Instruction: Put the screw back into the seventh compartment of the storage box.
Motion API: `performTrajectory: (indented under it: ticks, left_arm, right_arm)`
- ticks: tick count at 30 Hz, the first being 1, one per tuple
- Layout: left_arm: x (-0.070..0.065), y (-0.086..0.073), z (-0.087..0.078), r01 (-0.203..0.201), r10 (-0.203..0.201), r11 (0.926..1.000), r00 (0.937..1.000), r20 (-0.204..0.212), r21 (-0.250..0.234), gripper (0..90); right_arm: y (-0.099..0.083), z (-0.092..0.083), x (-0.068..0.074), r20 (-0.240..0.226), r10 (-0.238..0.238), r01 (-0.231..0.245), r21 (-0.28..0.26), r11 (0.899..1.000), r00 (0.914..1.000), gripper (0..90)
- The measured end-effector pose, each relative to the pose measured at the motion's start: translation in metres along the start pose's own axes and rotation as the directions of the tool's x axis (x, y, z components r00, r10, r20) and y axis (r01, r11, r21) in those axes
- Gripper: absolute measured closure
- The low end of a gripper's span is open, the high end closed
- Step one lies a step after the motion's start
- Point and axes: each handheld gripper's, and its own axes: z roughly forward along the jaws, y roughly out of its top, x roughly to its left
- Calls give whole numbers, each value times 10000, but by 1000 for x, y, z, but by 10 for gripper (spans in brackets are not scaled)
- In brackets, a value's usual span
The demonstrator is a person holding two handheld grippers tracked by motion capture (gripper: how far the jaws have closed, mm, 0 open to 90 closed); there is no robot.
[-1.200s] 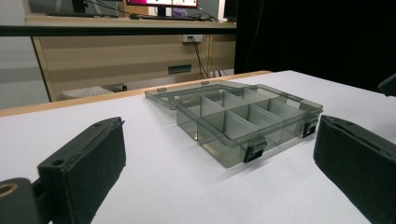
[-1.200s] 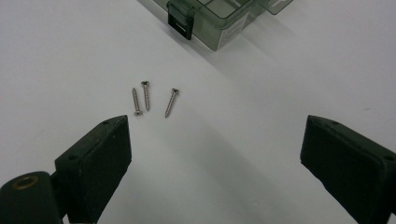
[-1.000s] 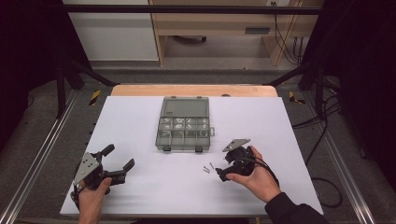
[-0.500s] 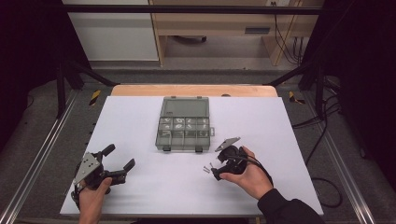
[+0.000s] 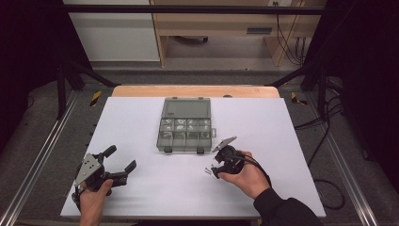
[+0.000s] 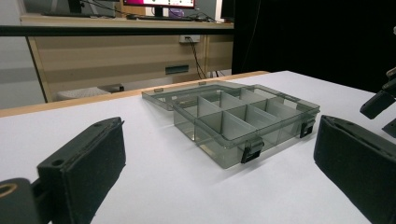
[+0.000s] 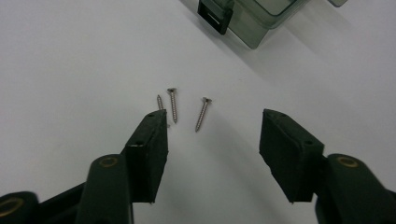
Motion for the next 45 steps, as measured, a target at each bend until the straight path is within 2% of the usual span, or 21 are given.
performTrajectory:
  ticks: [1, 5, 7, 12, 13, 15, 16, 17, 19, 22, 24, 27, 28, 30, 34, 39, 42, 45]
  left_arm:
    - [0, 0, 0, 0, 0, 10000, 10000, 0, 0, 20]
    - [0, 0, 0, -4, 4, 10000, 10000, 11, 8, 21]
    - [0, 0, 0, 1, -1, 10000, 10000, 10, -3, 21]
    - [0, 0, 1, -9, 9, 10000, 10000, 47, -8, 21]
    - [0, 0, 1, -15, 15, 10000, 10000, 52, -8, 21]
    - [0, 0, 1, -29, 29, 10000, 10000, 58, 4, 22]
    - [0, 0, 1, -33, 33, 10000, 10000, 61, 8, 22]
    - [0, 0, 1, -36, 35, 10000, 10000, 62, 18, 22]
    - [0, 0, 1, -33, 33, 10000, 10000, 62, 17, 23]
    - [0, 0, 1, -56, 56, 10000, 10000, 63, 35, 24]
    - [-1, 0, 2, -44, 44, 10000, 10000, 79, 35, 24]
    - [-1, 0, 2, -111, 110, 9999, 9999, 95, 67, 24]
    - [-2, 0, 2, -126, 125, 9999, 9999, 101, 93, 25]
    - [-1, 0, 2, -148, 147, 9998, 9998, 102, 121, 24]
    - [-2, 0, 4, -145, 144, 9998, 9998, 122, 104, 25]
    - [-3, -1, 3, -239, 236, 9995, 9996, 139, 193, 25]
    - [-2, -1, 3, -199, 197, 9996, 9997, 123, 182, 25]
    - [-2, -1, 3, -210, 207, 9996, 9997, 142, 197, 26]
  right_arm:
    - [0, 0, 0, 0, 0, 0, 0, 10000, 10000, 446]
    - [4, 2, 0, -76, 124, -124, 58, 9999, 9999, 550]
    - [5, 2, 0, -86, 207, -206, 91, 9997, 9997, 565]
    - [9, 10, -2, -143, 436, -429, 428, 9982, 9989, 645]
    - [9, 11, -2, -120, 551, -545, 476, 9974, 9984, 654]
    - [10, 13, -4, -119, 488, -481, 497, 9976, 9987, 671]
    - [11, 14, -3, -138, 708, -699, 559, 9960, 9974, 679]
    - [11, 16, -4, -168, 661, -650, 562, 9963, 9977, 685]
    - [13, 19, -3, -239, 904, -887, 651, 9939, 9956, 699]
    - [14, 23, -3, -177, 793, -778, 711, 9944, 9967, 712]
    - [15, 26, -3, -245, 976, -956, 725, 9928, 9949, 723]
    - [15, 28, -4, -237, 917, -896, 766, 9930, 9955, 734]
    - [15, 30, -2, -159, 1029, -1013, 825, 9914, 9946, 741]
    - [15, 32, -2, -250, 865, -842, 816, 9931, 9959, 747]
    - [15, 35, -1, -224, 927, -904, 883, 9920, 9954, 758]
    - [15, 36, 0, -123, 685, -673, 829, 9943, 9976, 821]
    - [15, 36, 2, -128, 800, -787, 825, 9935, 9967, 855]
    - [14, 36, 1, -166, 569, -556, 695, 9960, 9982, 881]
